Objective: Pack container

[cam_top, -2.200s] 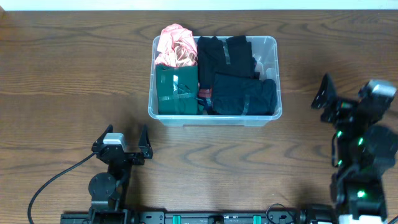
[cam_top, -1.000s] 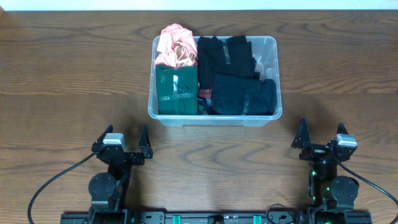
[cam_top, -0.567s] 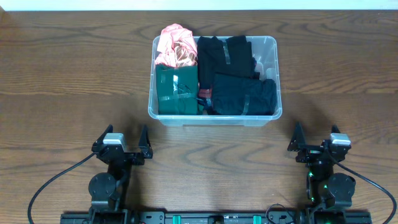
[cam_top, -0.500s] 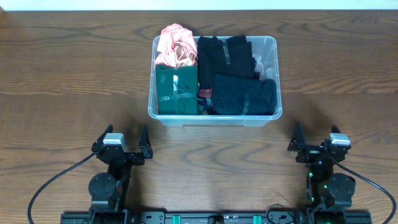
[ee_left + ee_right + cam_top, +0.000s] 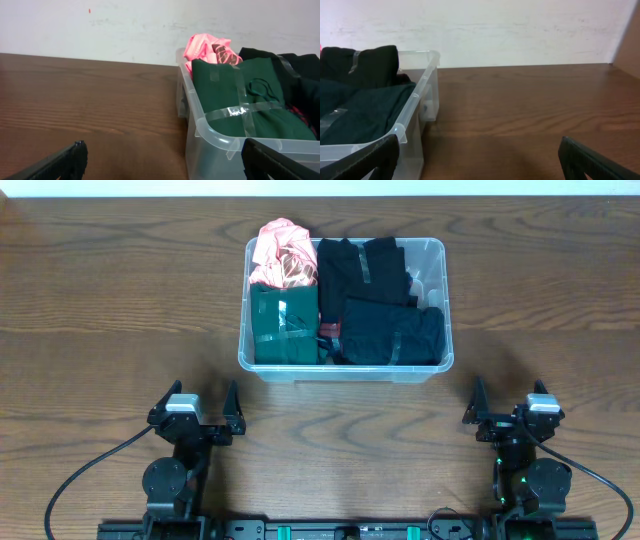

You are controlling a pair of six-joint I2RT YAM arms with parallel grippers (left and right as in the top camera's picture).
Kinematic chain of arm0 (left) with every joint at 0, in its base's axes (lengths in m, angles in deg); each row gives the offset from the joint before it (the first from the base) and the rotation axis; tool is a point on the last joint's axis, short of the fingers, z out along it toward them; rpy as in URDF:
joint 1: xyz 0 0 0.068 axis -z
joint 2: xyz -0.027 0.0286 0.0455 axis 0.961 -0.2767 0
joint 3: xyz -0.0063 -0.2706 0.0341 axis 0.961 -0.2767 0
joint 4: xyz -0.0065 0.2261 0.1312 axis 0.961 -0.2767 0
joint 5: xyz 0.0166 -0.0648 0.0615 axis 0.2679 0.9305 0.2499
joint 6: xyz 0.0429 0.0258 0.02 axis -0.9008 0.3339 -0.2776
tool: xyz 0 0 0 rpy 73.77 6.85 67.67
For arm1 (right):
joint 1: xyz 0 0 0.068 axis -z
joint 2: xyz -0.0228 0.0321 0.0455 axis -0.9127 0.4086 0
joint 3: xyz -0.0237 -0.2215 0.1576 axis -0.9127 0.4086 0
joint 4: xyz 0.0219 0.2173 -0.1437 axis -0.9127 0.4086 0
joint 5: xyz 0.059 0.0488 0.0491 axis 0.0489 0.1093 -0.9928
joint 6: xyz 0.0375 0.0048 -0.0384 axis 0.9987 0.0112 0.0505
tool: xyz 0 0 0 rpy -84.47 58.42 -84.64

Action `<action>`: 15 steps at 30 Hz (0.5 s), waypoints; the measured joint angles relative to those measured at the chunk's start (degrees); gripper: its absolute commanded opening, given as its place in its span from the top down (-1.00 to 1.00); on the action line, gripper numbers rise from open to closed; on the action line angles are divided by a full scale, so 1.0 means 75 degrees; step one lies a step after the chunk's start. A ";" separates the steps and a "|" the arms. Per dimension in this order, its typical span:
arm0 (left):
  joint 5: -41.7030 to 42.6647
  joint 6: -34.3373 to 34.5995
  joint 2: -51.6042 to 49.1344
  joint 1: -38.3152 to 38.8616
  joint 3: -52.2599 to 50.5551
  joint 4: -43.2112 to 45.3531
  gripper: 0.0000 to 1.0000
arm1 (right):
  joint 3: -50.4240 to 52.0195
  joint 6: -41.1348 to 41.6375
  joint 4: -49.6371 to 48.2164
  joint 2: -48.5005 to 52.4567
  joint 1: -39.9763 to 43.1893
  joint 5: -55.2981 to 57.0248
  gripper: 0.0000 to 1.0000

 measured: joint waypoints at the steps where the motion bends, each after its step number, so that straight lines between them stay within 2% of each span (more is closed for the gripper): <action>1: 0.0000 0.0000 0.0000 0.0000 0.0000 0.0000 -0.96 | 0.0000 0.0000 0.0000 0.0000 0.0000 0.0000 -0.99; 15: 0.0000 0.0000 0.0000 0.0000 0.0000 0.0000 -0.96 | 0.0000 -0.0026 0.0012 0.0000 0.0000 -0.0125 -0.99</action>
